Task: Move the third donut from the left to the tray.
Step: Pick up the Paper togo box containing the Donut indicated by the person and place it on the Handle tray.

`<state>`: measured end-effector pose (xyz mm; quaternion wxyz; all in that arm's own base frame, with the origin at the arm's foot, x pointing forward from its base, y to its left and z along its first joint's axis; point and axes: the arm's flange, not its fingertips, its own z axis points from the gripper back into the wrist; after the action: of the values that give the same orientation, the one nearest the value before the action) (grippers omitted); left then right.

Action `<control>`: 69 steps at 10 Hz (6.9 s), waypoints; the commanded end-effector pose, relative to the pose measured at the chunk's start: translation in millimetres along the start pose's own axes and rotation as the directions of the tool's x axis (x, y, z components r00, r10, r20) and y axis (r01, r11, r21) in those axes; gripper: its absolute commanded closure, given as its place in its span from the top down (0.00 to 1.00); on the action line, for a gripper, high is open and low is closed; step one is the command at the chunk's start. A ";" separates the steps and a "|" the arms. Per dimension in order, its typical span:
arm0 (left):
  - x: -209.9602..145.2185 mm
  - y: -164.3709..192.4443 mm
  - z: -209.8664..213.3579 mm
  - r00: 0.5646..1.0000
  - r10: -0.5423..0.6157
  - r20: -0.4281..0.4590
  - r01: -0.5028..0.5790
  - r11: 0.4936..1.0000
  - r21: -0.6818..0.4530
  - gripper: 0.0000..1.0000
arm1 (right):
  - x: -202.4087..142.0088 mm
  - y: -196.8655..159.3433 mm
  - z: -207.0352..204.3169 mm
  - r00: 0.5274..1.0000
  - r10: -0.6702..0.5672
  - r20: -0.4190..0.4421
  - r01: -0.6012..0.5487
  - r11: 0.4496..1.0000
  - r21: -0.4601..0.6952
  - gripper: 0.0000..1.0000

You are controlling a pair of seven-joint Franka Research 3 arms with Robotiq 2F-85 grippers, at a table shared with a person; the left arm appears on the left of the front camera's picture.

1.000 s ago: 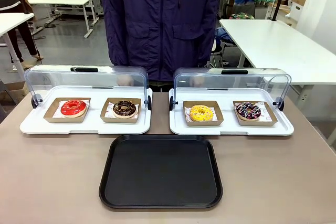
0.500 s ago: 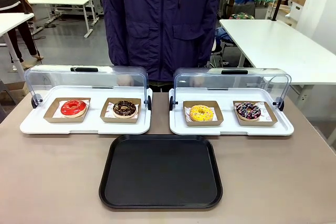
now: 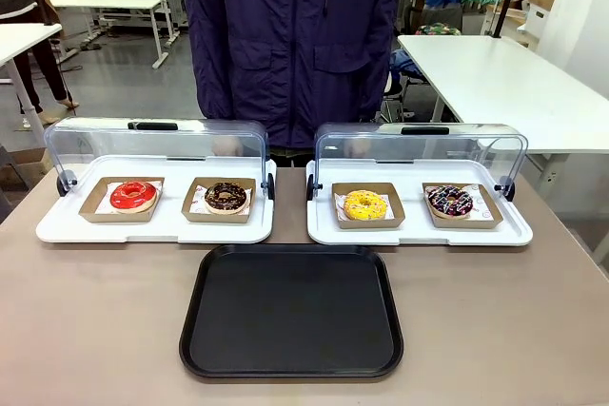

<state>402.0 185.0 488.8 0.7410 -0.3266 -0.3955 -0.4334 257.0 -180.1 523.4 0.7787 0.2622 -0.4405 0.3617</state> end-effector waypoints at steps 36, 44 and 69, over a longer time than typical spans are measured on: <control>1.0 -1.3 1.0 1.000 -0.008 0.000 0.008 1.000 -0.007 1.00 | 2.3 -1.4 -0.9 0.999 0.025 0.021 -0.025 1.000 -0.001 1.00; 1.0 -1.3 1.0 1.000 -0.008 0.000 0.008 1.000 -0.007 1.00 | 2.3 -1.4 -0.9 0.999 0.025 0.021 -0.025 1.000 -0.001 1.00; 1.0 -1.3 1.0 1.000 -0.008 0.000 0.008 1.000 -0.007 1.00 | 2.3 -1.4 -0.9 0.999 0.025 0.021 -0.025 1.000 -0.001 1.00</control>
<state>402.0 185.0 488.8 0.7410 -0.3266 -0.3956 -0.4334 257.3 -180.5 522.7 0.7787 0.2620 -0.4401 0.3625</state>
